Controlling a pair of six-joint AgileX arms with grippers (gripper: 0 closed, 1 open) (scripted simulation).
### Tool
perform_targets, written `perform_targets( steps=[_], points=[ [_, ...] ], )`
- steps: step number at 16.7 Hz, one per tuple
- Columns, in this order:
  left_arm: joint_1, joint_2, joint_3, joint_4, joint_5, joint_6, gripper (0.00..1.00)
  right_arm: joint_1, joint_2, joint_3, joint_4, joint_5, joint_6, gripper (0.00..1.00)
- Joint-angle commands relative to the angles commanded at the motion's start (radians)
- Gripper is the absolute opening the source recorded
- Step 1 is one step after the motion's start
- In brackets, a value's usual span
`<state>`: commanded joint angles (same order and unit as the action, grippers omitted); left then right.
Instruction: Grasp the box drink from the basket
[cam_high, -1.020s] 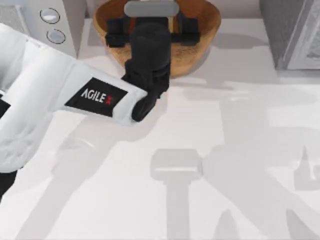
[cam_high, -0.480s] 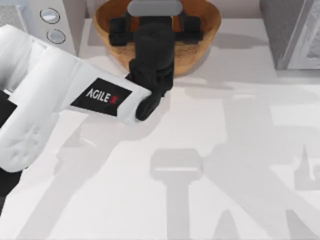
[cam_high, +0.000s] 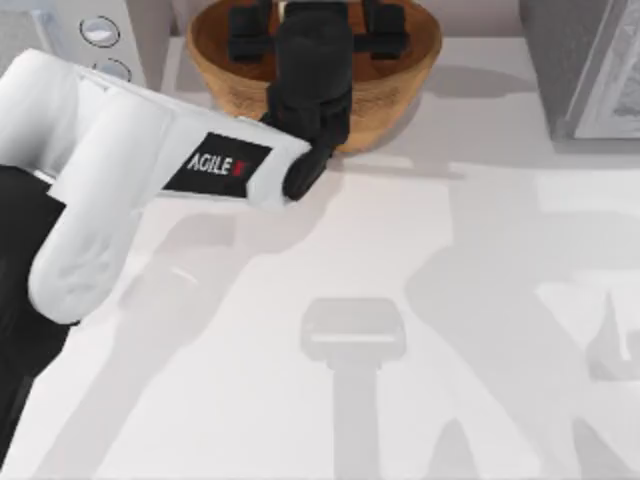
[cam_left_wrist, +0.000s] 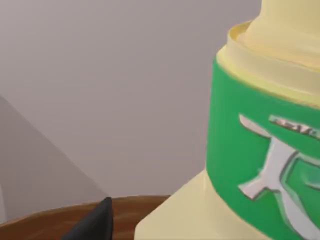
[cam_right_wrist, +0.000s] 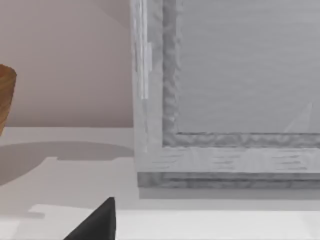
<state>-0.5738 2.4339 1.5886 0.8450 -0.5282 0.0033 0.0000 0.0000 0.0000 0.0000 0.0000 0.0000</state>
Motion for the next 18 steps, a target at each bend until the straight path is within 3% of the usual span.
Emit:
perform_targets(
  steps=[5,18],
  points=[
    [0.003,0.008,0.014,-0.007,0.003,0.0,1.0,0.0,0.0,0.0,0.0,0.0,0.0,1.0],
    [0.003,0.008,0.014,-0.007,0.003,0.0,0.02,0.0,0.0,0.0,0.0,0.0,0.0,1.0]
  ],
)
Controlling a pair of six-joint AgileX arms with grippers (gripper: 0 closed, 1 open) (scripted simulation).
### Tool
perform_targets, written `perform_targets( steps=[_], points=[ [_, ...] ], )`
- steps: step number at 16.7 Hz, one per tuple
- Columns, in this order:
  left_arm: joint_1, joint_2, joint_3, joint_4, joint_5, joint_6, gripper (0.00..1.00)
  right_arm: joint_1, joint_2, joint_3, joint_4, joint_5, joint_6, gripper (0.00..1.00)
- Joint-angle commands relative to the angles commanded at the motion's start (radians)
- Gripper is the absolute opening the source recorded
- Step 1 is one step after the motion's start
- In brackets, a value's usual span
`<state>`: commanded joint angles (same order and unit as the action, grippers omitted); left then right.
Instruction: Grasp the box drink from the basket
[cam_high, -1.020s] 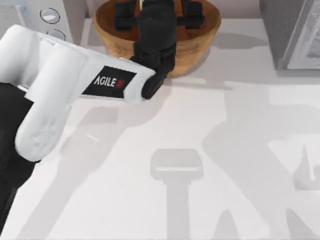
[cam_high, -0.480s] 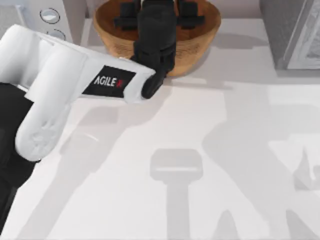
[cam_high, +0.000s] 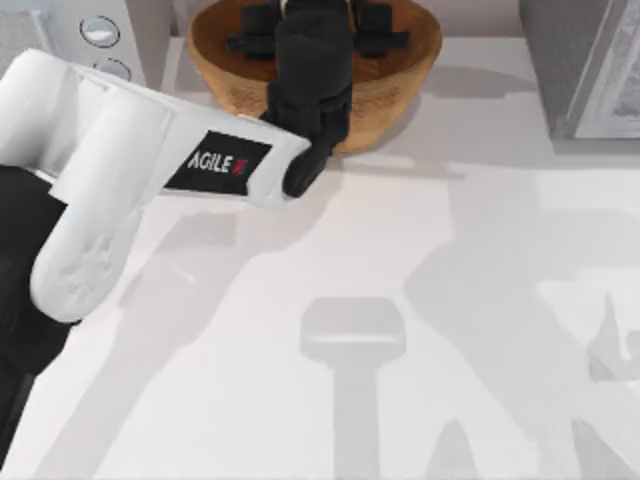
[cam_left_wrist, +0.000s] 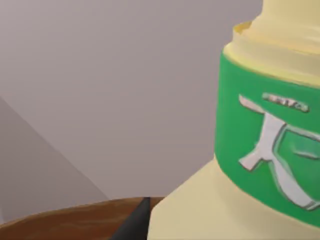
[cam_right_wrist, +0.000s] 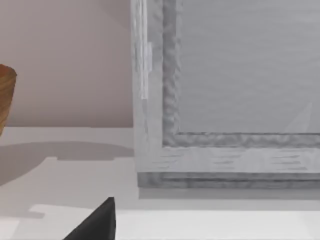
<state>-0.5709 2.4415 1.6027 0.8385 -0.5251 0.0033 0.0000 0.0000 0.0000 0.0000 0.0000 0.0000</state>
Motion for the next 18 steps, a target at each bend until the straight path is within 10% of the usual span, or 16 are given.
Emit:
perform_targets(
  steps=[18],
  points=[
    [-0.011,-0.117,0.13,-0.244,-0.001,-0.001,0.0,0.0,0.0,0.0,0.0,0.0,0.0,1.0]
  ],
)
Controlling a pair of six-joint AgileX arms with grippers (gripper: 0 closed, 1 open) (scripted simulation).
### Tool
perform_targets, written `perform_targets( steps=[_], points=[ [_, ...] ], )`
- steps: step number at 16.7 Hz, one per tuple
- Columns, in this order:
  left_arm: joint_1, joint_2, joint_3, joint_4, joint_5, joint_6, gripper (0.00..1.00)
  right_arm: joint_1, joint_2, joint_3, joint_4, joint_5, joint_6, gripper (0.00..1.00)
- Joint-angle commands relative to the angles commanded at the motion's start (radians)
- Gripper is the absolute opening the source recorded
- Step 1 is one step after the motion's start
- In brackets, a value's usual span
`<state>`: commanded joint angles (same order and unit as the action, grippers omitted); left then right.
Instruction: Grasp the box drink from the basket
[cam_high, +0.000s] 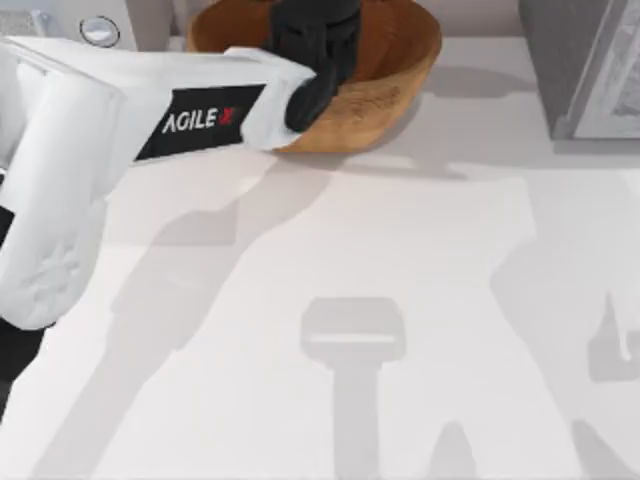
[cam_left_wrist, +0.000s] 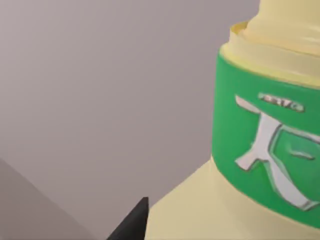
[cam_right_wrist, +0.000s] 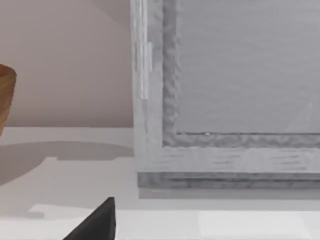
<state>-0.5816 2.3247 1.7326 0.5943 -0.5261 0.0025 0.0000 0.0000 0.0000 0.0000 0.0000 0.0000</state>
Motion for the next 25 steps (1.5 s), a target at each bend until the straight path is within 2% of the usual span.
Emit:
perform_targets(
  steps=[7,14,19,25],
  points=[
    [0.0,-0.104,0.131,-0.222,-0.003,0.002,0.0,0.0,0.0,0.0,0.0,0.0,0.0,1.0],
    [0.004,-0.114,0.126,-0.234,-0.001,0.005,0.0,0.0,0.0,0.0,0.0,0.0,0.0,1.0],
    [0.054,-0.305,-0.057,-0.28,0.05,0.004,0.0,0.0,0.0,0.0,0.0,0.0,0.0,1.0],
    [0.187,-0.835,-0.47,-0.355,0.166,-0.002,0.0,0.0,0.0,0.0,0.0,0.0,0.0,1.0]
  ],
)
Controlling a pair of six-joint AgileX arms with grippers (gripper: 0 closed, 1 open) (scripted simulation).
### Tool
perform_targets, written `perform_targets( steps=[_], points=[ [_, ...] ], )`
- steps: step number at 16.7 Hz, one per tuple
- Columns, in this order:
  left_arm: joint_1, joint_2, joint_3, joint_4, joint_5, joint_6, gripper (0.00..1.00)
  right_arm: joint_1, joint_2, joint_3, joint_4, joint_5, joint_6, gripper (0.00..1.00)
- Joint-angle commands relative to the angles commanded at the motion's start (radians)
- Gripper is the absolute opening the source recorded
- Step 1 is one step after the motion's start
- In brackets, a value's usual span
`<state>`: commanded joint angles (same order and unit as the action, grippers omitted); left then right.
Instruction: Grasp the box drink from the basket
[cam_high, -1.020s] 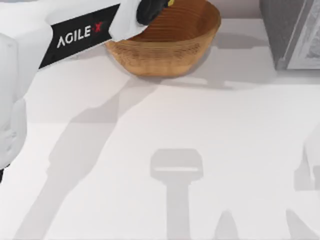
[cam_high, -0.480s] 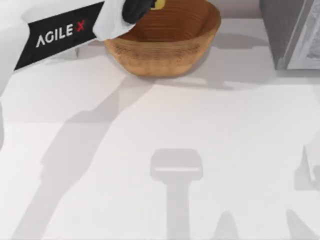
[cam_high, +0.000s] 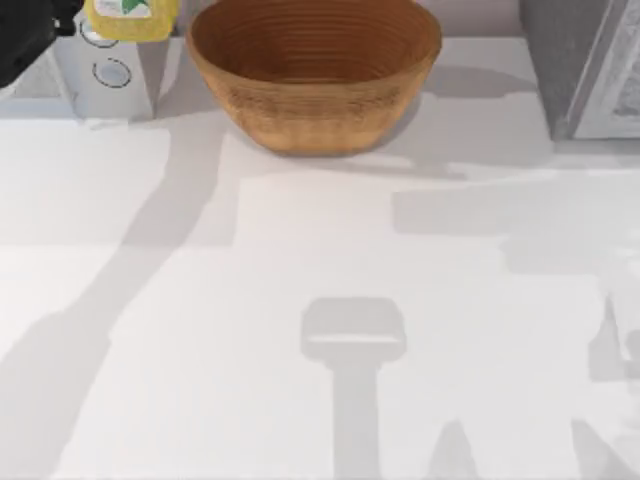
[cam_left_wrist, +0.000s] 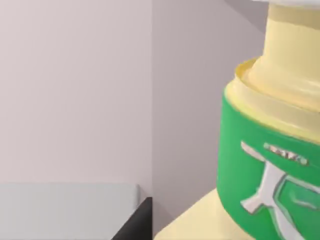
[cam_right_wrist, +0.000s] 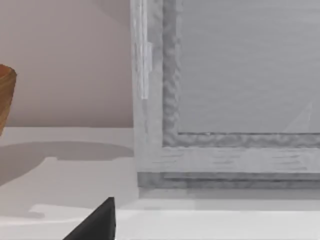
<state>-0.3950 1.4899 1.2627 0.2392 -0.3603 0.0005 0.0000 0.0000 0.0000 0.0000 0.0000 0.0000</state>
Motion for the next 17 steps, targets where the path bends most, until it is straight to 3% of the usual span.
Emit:
perform_targets(
  steps=[11,17],
  points=[
    [0.297,-1.154,-0.953,-0.172,0.266,-0.003,0.0,0.0,0.0,0.0,0.0,0.0,0.0,1.0],
    [0.388,-1.469,-1.242,-0.234,0.353,-0.001,0.0,0.0,0.0,0.0,0.0,0.0,0.0,1.0]
  ],
)
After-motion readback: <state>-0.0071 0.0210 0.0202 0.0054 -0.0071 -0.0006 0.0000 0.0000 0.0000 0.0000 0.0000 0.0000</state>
